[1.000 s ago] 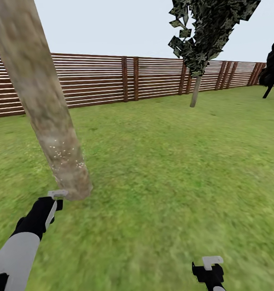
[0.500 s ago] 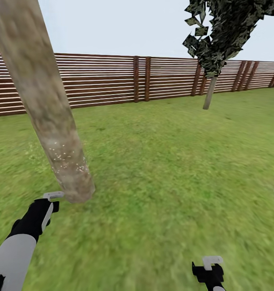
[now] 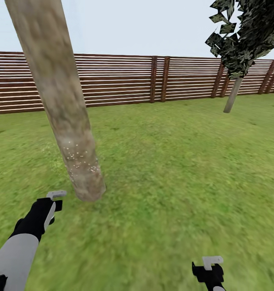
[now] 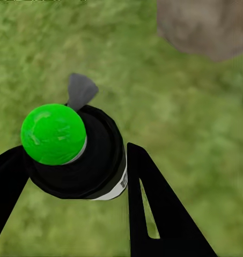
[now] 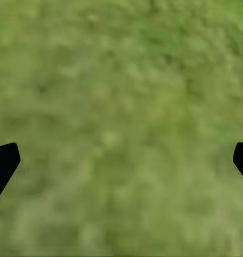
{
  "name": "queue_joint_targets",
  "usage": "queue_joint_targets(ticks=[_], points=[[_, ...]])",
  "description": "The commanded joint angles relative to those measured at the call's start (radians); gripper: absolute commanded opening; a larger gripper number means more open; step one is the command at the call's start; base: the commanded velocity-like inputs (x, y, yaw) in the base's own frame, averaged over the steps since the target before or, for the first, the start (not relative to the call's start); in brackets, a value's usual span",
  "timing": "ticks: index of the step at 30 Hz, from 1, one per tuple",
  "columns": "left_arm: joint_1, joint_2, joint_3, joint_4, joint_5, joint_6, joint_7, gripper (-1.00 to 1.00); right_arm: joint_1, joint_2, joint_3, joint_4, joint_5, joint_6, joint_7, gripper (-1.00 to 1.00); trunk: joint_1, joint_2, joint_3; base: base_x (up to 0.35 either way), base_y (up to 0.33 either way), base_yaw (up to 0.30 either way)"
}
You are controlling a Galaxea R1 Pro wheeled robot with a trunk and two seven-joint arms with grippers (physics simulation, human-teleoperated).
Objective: In the garden, pick up the pesticide atomizer on the floor and spray pesticide onto both trees until each tree trunk is fully covered.
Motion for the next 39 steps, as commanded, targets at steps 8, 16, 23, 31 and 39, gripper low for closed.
queue_joint_targets(ticks=[8, 16, 23, 31, 39], points=[[-0.001, -0.011, 0.002, -0.001, -0.011, 0.002, -0.004, -1.00, 0.000, 0.000, 0.008, 0.000, -0.004, -0.002, -0.005, 1.00, 0.000, 0.000, -0.001, 0.234, -0.171, 0.008], [-0.001, -0.013, 0.002, -0.001, -0.012, 0.001, -0.003, -1.00, 0.000, 0.000, 0.008, 0.000, -0.004, -0.002, -0.004, 1.00, 0.000, 0.000, -0.001, 0.110, -0.243, 0.000], [-0.001, -0.011, 0.002, -0.001, -0.013, 0.001, 0.005, -1.00, 0.000, 0.001, 0.008, 0.000, -0.004, -0.002, -0.004, 1.00, 0.000, 0.000, -0.001, 0.001, -0.275, 0.064], [-0.001, -0.009, 0.000, 0.009, -0.024, 0.007, 0.006, -1.00, 0.000, 0.001, 0.008, 0.000, -0.004, -0.002, -0.004, 1.00, 0.000, 0.000, -0.001, 0.125, -0.249, 0.249], [-0.001, -0.009, 0.000, 0.009, -0.025, 0.005, 0.006, -1.00, 0.000, 0.001, 0.008, 0.000, -0.004, -0.002, -0.004, 1.00, 0.000, 0.000, -0.001, 0.223, -0.198, 0.013]])
